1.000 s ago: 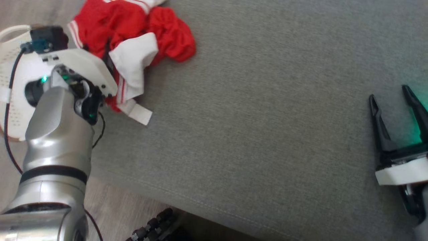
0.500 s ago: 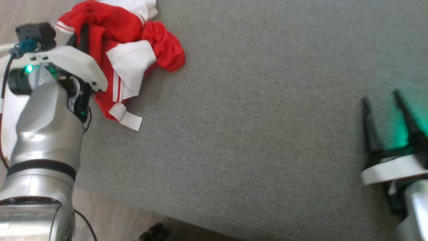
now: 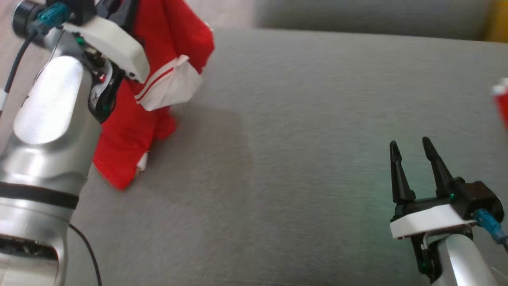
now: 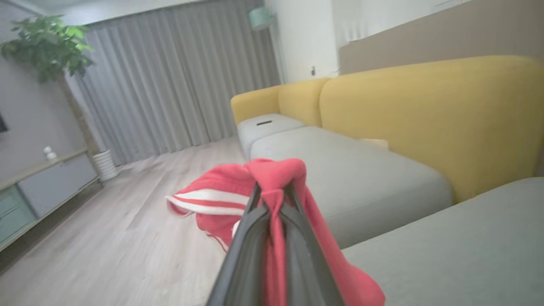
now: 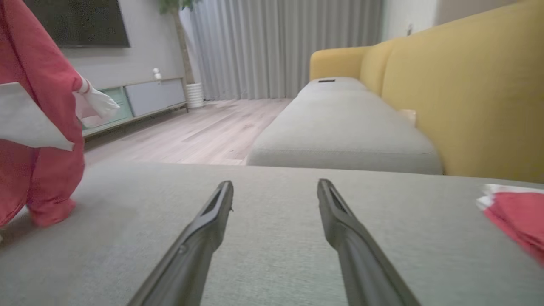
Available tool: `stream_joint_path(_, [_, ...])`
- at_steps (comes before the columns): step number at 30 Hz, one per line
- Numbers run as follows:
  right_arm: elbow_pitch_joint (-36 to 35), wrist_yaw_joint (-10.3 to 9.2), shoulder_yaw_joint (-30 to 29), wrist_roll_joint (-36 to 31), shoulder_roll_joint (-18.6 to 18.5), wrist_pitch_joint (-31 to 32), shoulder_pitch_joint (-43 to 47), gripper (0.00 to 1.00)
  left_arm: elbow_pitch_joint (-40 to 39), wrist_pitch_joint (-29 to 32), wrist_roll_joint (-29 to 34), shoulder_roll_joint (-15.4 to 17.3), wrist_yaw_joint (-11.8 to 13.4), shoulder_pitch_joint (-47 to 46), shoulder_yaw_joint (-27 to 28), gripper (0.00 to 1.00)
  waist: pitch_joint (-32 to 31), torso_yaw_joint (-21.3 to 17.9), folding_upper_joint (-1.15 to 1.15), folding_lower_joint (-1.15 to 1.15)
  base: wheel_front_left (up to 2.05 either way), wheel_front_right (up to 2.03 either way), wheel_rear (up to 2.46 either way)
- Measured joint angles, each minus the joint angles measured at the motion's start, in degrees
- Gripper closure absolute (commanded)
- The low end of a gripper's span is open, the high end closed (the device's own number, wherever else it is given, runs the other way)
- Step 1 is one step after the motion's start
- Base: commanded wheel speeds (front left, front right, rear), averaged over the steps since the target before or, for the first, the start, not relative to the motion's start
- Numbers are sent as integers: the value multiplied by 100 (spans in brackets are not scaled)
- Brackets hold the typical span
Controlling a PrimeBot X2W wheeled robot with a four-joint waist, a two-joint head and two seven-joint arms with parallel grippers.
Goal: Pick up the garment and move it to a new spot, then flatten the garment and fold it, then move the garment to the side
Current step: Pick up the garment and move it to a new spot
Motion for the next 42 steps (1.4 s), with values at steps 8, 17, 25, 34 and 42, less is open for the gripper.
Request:
stream_joint_path(8, [-226,0,77,146,157,-7,7,0,-1105,532,-280,130,1,120,-318,100,-480,-1282,0,0,0,0,0])
stream_joint_path(17, [-364,0,265,270,220,-7,-69,0,-1271,801,-328,-268,59,196,-702,100,-368,-2738,0,0,0,0,0])
stream_joint_path(25, [-428,0,331,542,288,-7,-412,0,-242,483,-299,-714,58,971,-1287,100,525,-3154,0,3,0,0,0])
stream_joint_path(34, [-372,0,327,631,310,-7,-496,0,609,-153,-241,-1196,179,1232,-1717,100,1093,-3118,0,3,0,0,0])
stream_joint_path(42, [-168,0,225,464,313,-7,-186,0,-122,-302,-379,-1218,825,1825,-1674,0,381,-2699,0,0,0,0,0])
